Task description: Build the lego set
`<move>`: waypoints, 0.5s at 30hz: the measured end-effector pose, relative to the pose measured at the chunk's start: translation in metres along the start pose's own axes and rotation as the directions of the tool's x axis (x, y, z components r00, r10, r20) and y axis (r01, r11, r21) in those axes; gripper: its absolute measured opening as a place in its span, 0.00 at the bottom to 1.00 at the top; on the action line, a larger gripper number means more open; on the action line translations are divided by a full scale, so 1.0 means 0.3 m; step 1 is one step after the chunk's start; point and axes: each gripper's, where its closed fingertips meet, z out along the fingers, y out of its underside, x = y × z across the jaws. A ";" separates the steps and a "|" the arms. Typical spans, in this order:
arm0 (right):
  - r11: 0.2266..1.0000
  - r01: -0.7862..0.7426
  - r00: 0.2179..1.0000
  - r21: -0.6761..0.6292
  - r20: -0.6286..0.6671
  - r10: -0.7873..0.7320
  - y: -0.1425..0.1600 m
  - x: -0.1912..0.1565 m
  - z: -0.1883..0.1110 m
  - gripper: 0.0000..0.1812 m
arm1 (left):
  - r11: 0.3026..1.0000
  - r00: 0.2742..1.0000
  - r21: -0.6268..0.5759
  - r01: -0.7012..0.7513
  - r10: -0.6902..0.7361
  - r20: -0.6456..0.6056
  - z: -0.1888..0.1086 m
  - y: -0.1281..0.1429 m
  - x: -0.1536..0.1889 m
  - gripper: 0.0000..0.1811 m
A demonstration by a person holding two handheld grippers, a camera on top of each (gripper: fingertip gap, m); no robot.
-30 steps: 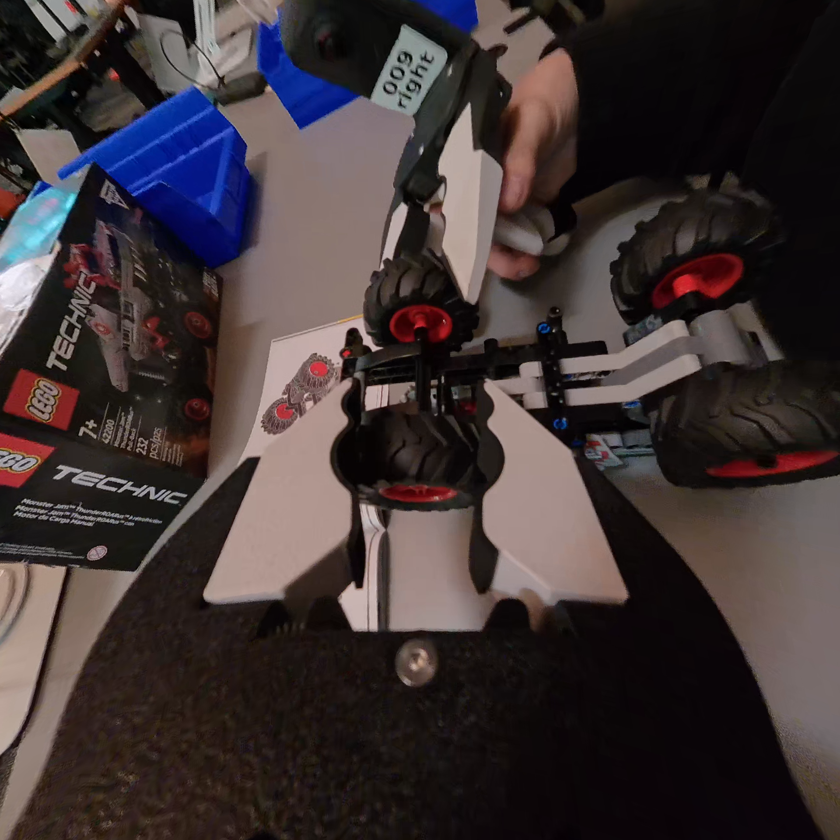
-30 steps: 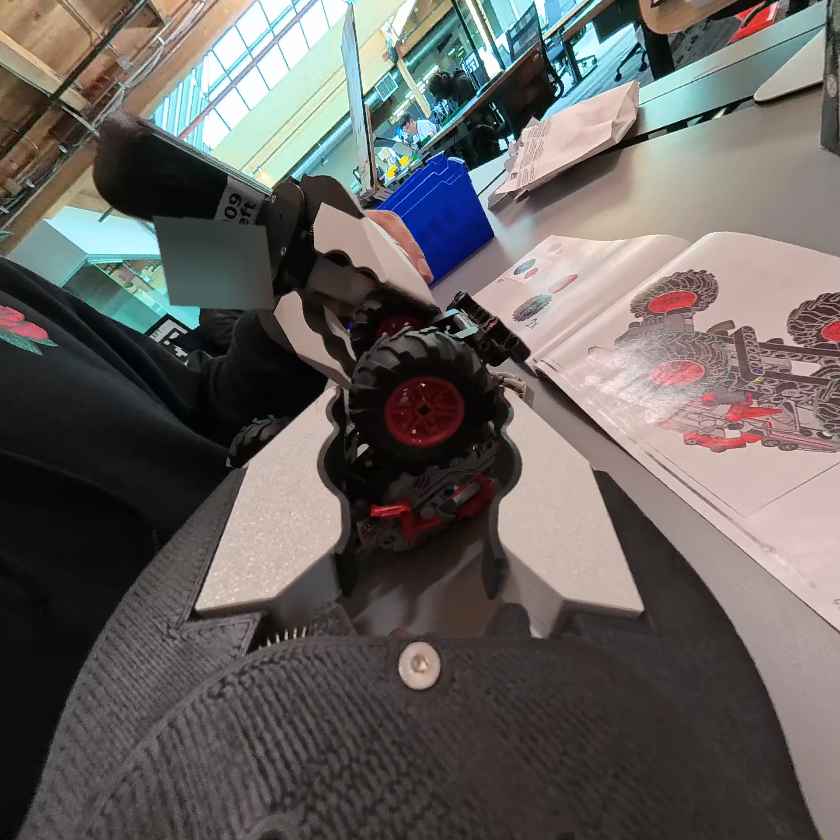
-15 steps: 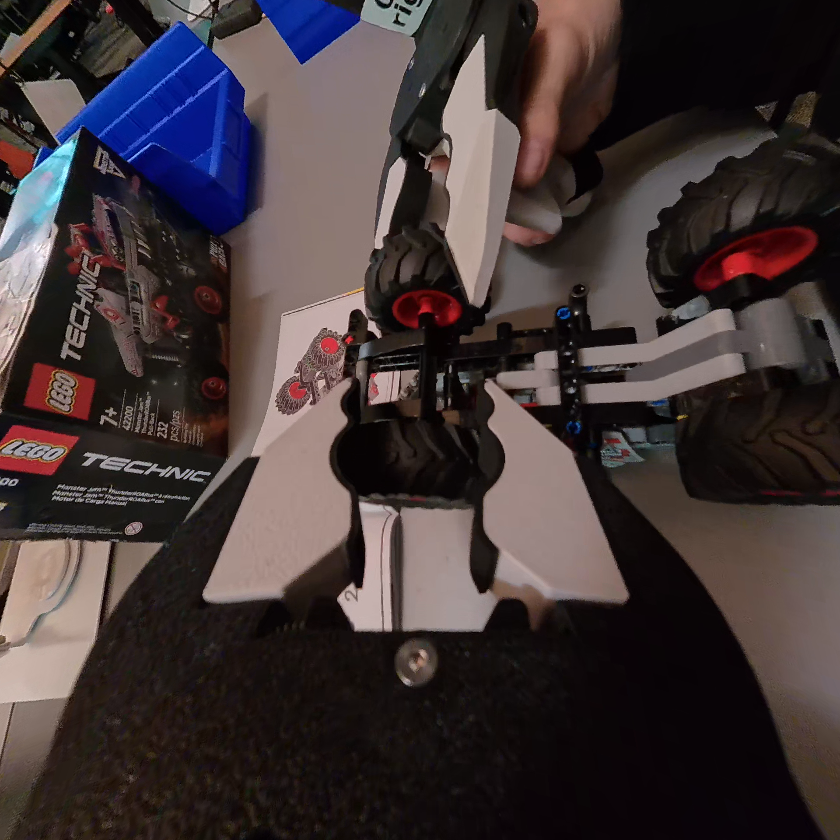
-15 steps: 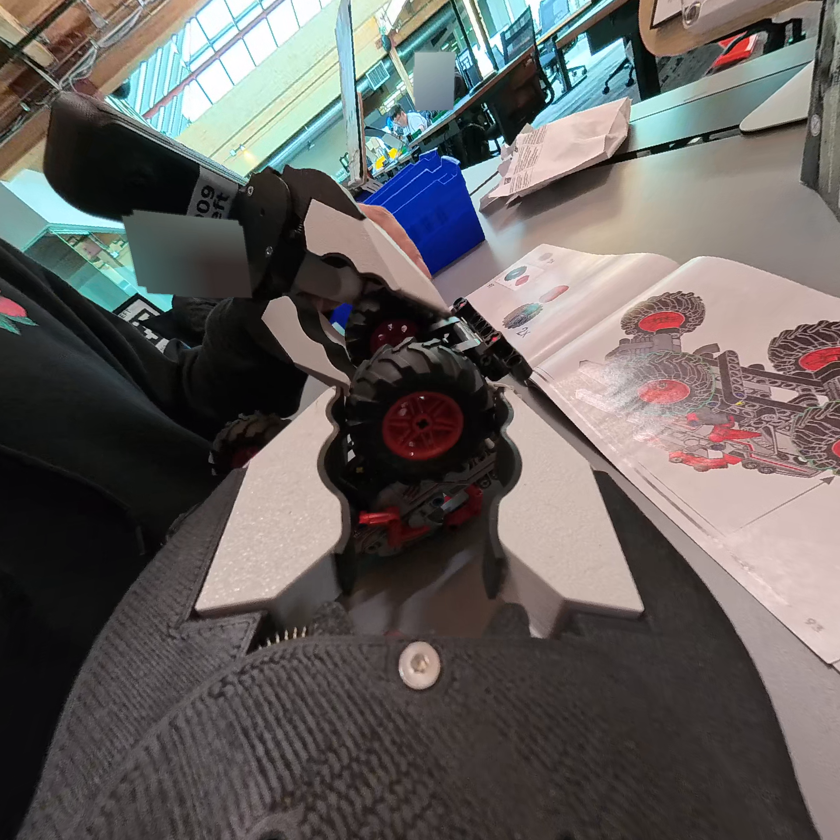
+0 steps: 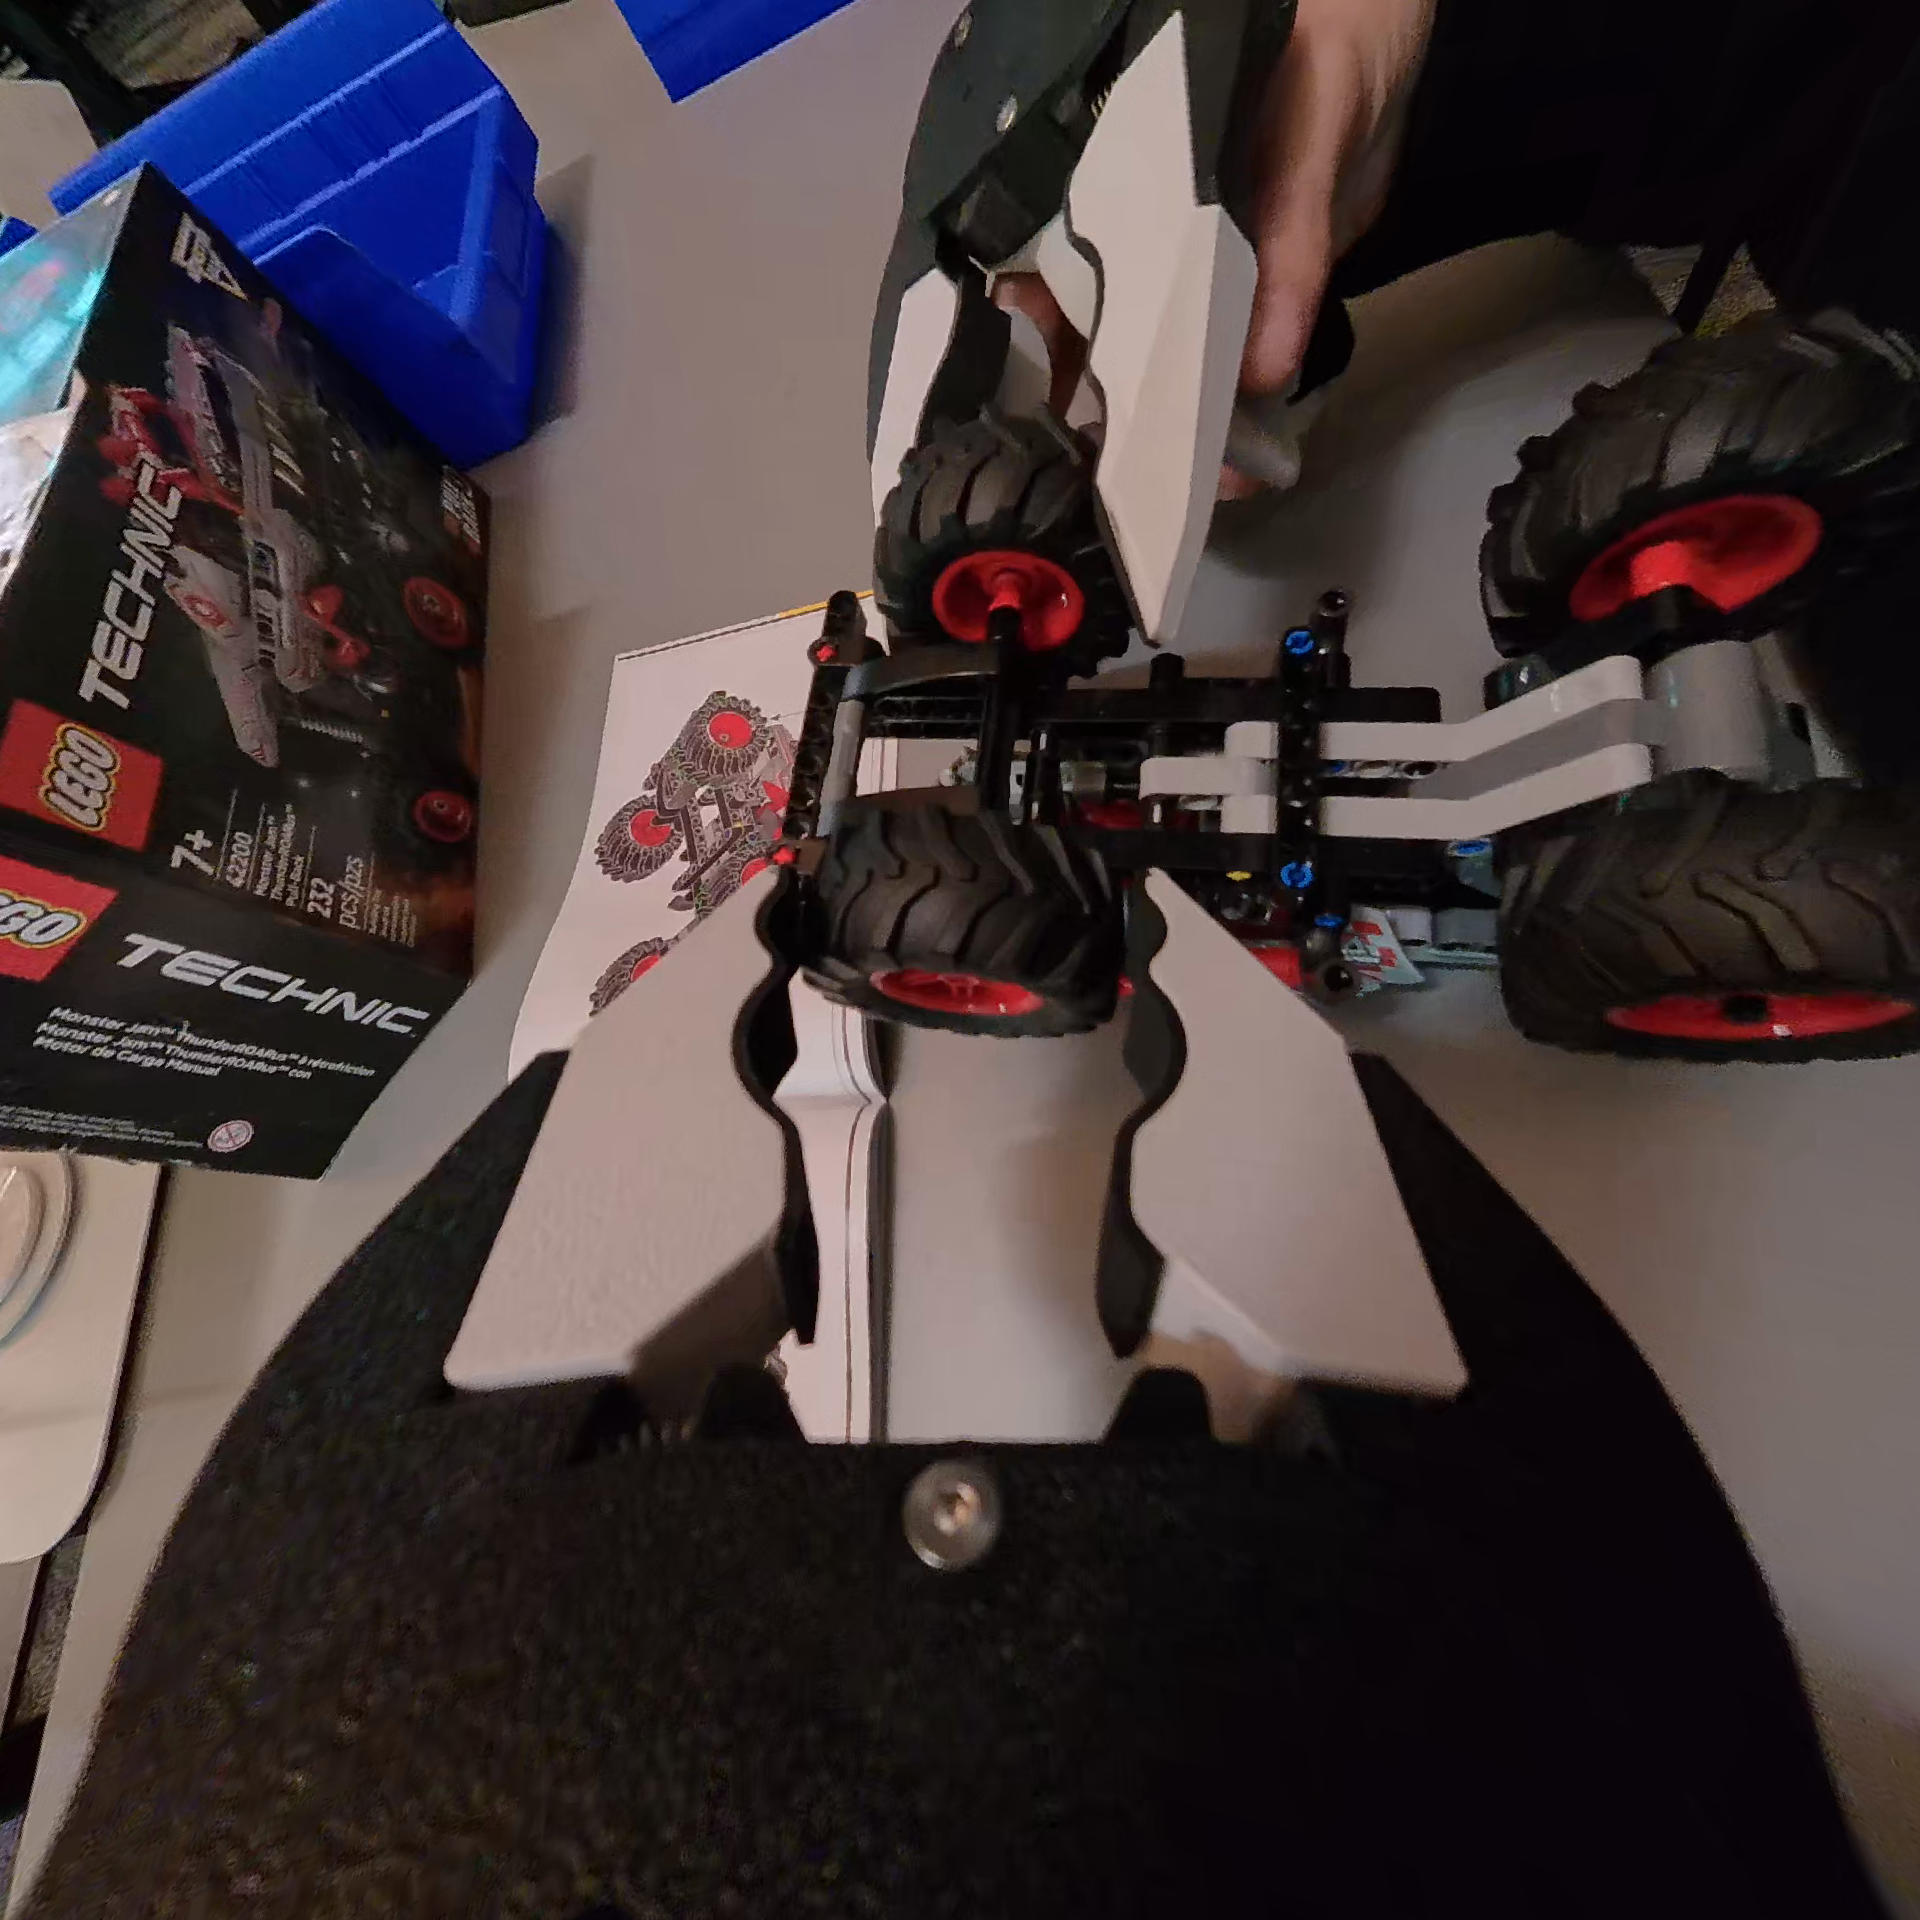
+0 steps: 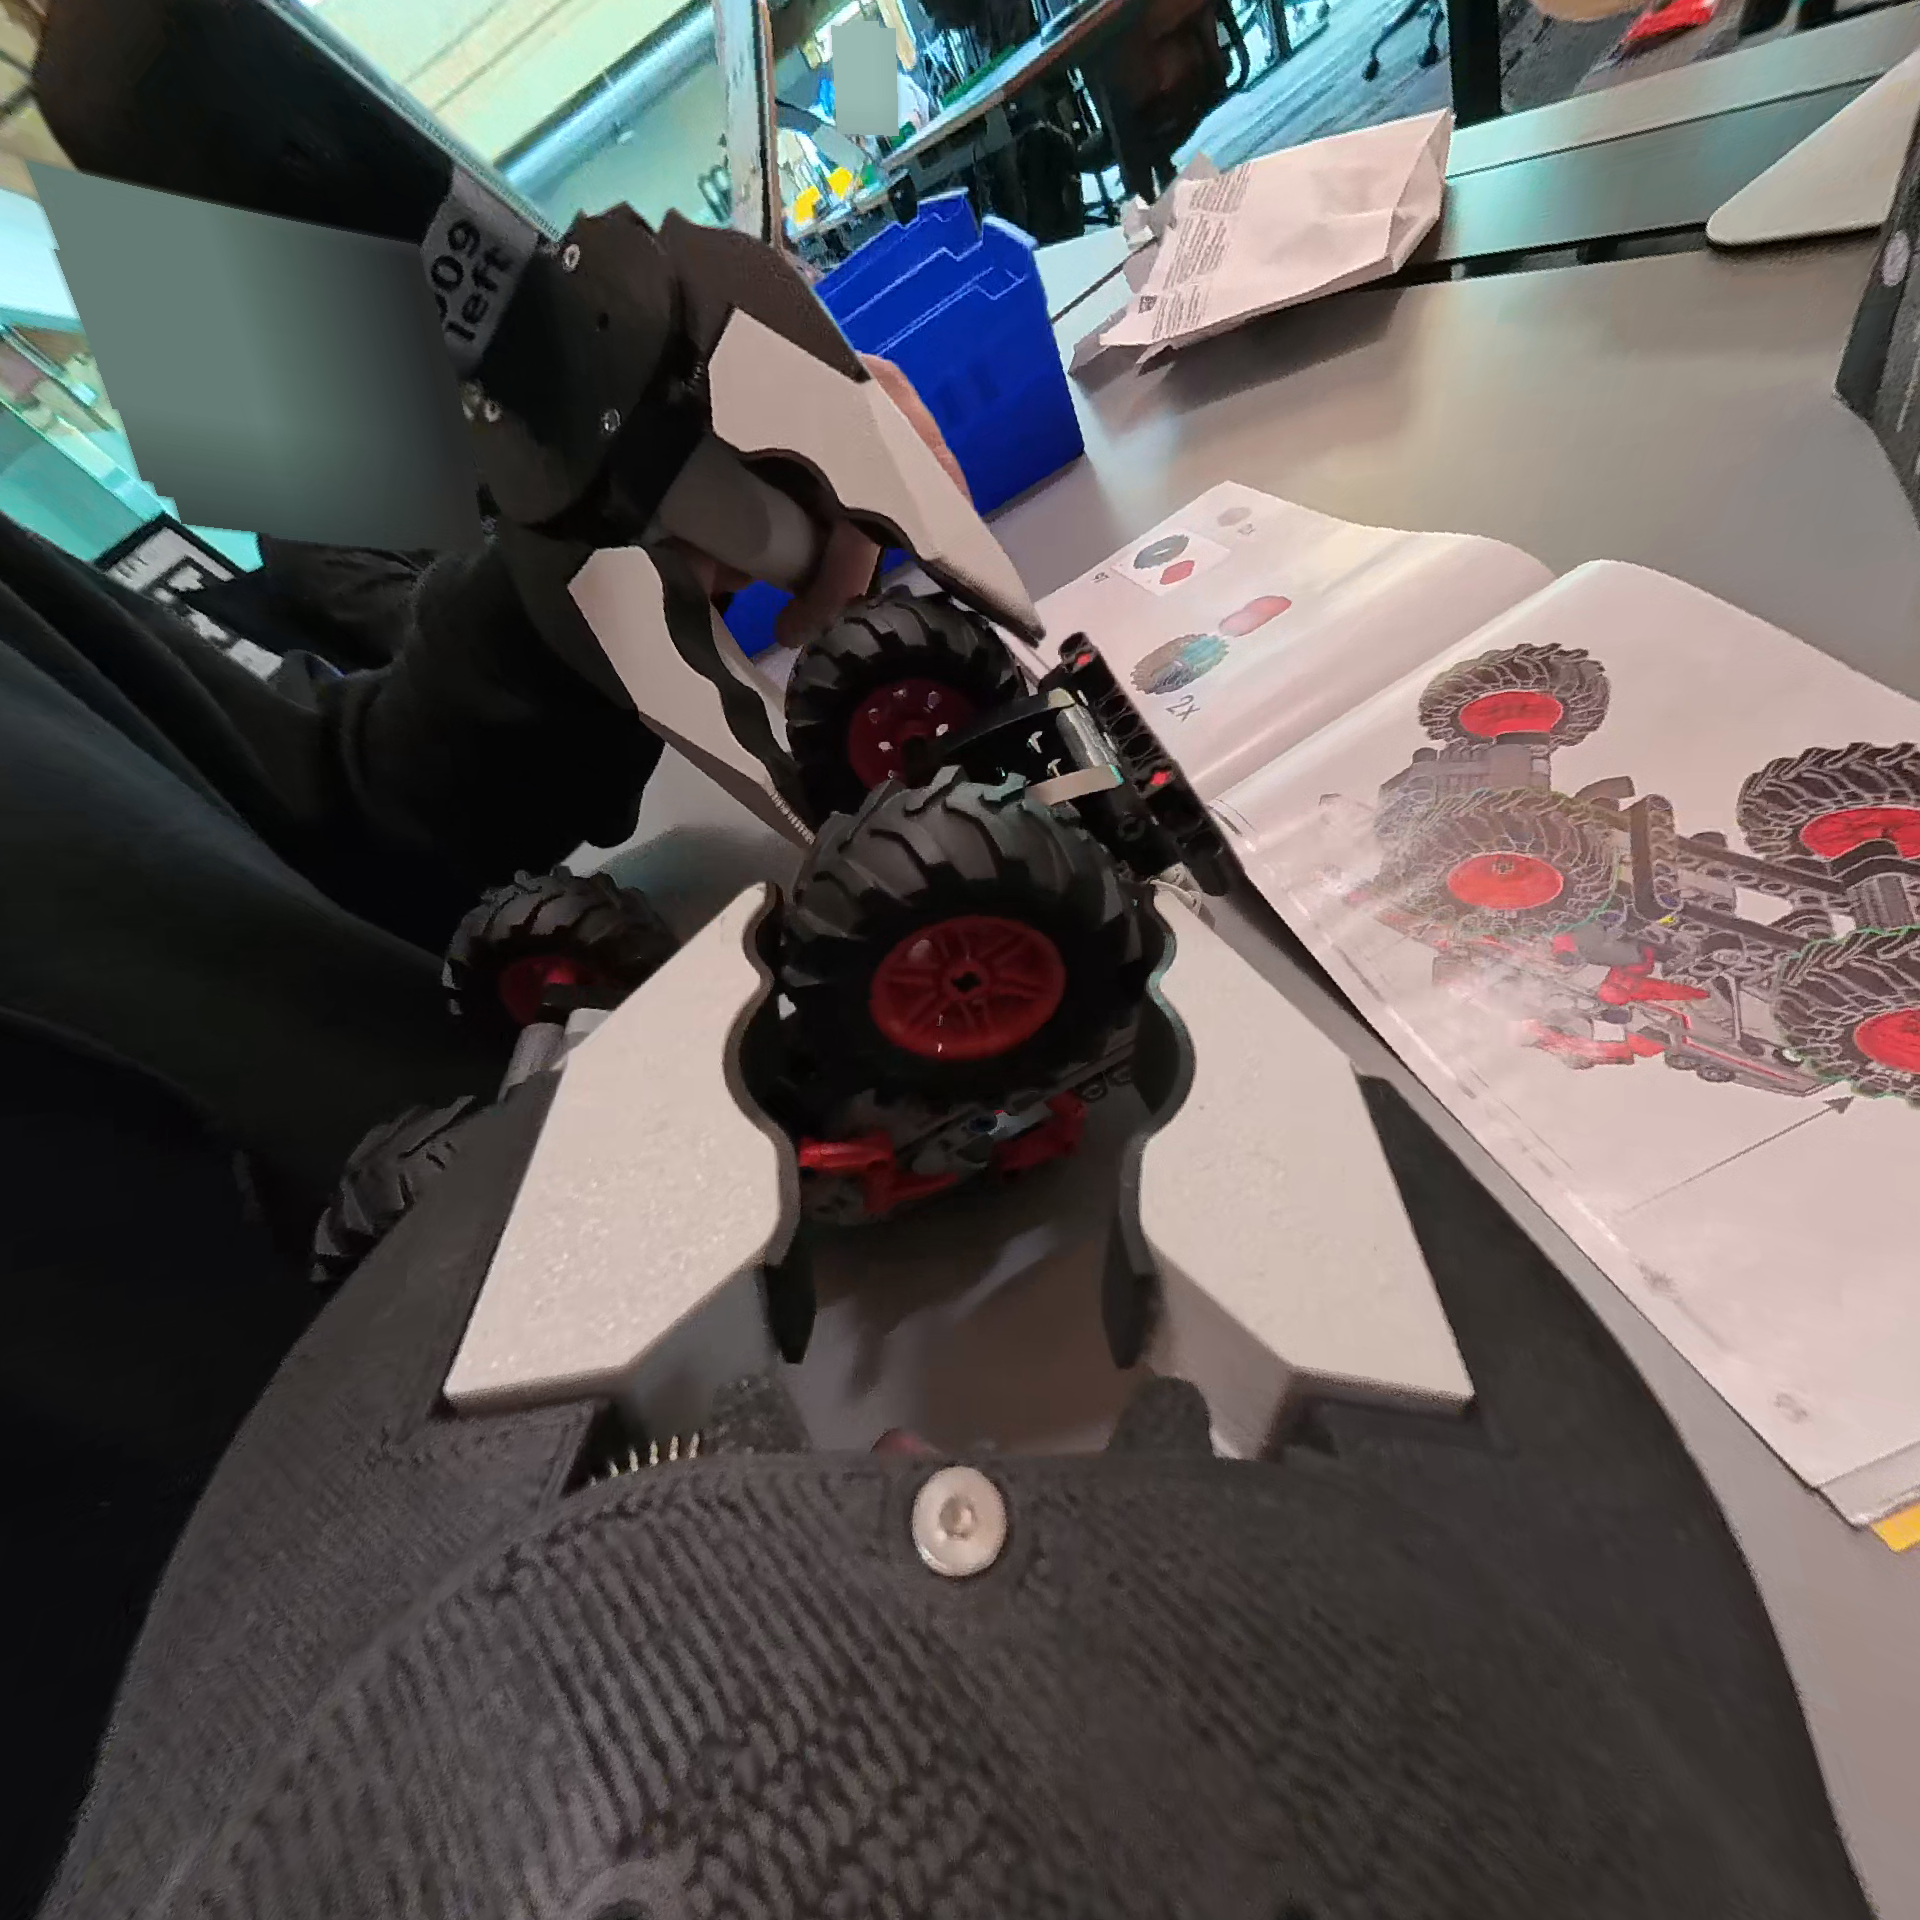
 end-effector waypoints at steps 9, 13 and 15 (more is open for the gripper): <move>1.000 0.022 0.999 -0.006 -0.036 -0.022 0.004 -0.004 0.001 0.37 | 1.000 0.998 -0.018 -0.004 0.002 -0.066 0.005 0.006 0.005 0.33; 0.998 0.047 0.998 -0.036 -0.043 -0.049 0.008 -0.003 0.001 0.36 | 0.999 0.997 -0.021 0.023 -0.025 -0.069 0.011 0.004 0.007 0.33; 0.999 0.043 0.998 -0.024 -0.045 -0.044 0.005 -0.008 0.004 0.36 | 0.999 0.997 -0.035 0.013 -0.016 -0.074 0.008 0.007 0.010 0.33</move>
